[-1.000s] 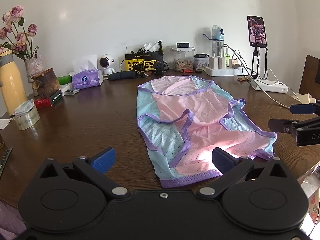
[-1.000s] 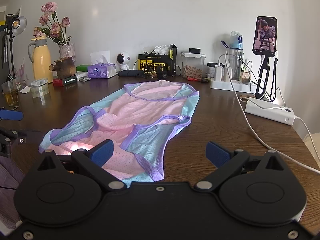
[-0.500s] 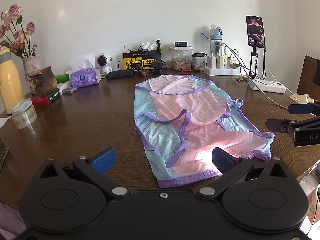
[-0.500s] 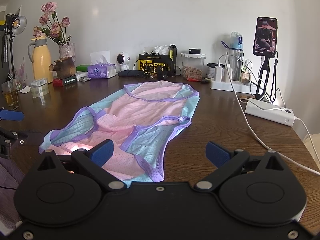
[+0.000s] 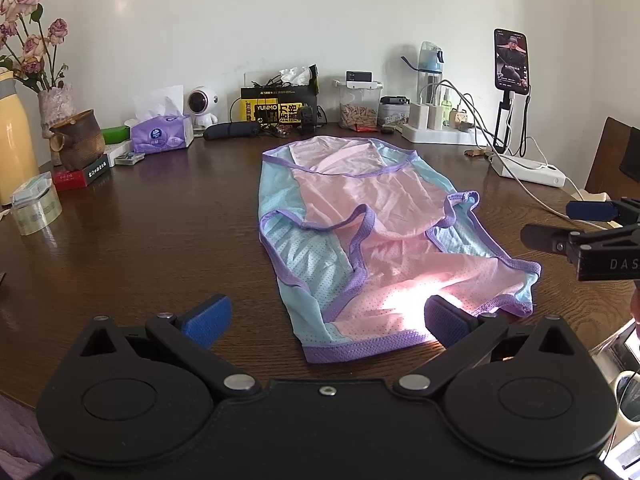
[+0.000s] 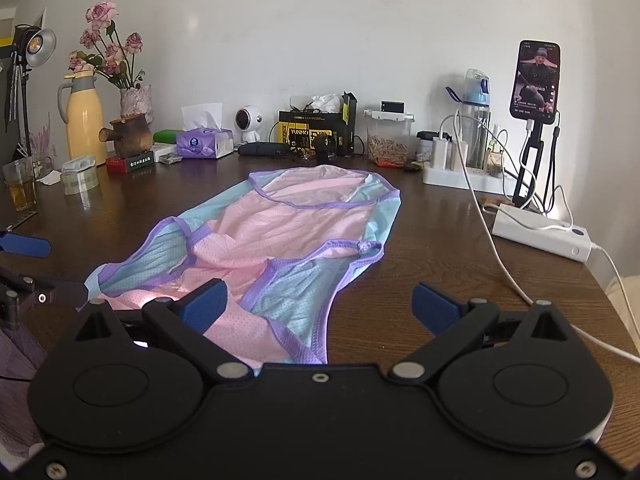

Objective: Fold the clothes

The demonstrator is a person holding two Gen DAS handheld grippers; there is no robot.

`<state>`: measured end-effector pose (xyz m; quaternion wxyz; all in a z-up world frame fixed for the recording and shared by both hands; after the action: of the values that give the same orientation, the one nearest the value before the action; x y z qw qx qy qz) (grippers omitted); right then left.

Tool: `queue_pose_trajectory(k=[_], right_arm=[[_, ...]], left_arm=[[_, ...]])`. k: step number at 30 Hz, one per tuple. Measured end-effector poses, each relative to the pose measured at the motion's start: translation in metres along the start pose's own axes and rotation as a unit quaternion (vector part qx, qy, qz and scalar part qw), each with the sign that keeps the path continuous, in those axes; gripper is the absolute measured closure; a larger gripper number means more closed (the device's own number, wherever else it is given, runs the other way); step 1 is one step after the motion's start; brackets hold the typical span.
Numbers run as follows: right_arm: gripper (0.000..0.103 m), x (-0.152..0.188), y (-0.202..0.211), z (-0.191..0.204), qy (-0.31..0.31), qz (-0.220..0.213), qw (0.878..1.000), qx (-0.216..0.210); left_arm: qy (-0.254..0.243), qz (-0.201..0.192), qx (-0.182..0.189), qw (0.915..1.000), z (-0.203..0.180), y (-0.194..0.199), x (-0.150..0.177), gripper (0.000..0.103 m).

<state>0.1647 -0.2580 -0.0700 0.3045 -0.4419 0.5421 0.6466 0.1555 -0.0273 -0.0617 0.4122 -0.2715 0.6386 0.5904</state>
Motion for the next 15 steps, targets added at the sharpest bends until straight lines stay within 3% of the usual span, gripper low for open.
queue_pose_trajectory(k=[15], right_arm=[[0.002,-0.0007,-0.0023,0.0036,0.003,0.005,1.000,0.001]], left_arm=[[0.021,0.011,0.004,0.9997,0.0034,-0.0001,0.0007,0.000]])
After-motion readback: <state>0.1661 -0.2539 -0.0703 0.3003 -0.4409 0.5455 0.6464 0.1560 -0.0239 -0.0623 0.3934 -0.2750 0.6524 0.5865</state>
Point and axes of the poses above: each gripper's, at about its wrist camera, not at the fingertips, and y roughly against the way its jaws point, z to its left, x to its underside, the point moved 6 cm from there along -y, roughly the way its jaws point, and after that the axes turned 2 degrees about -y, right-handed, at the moved point
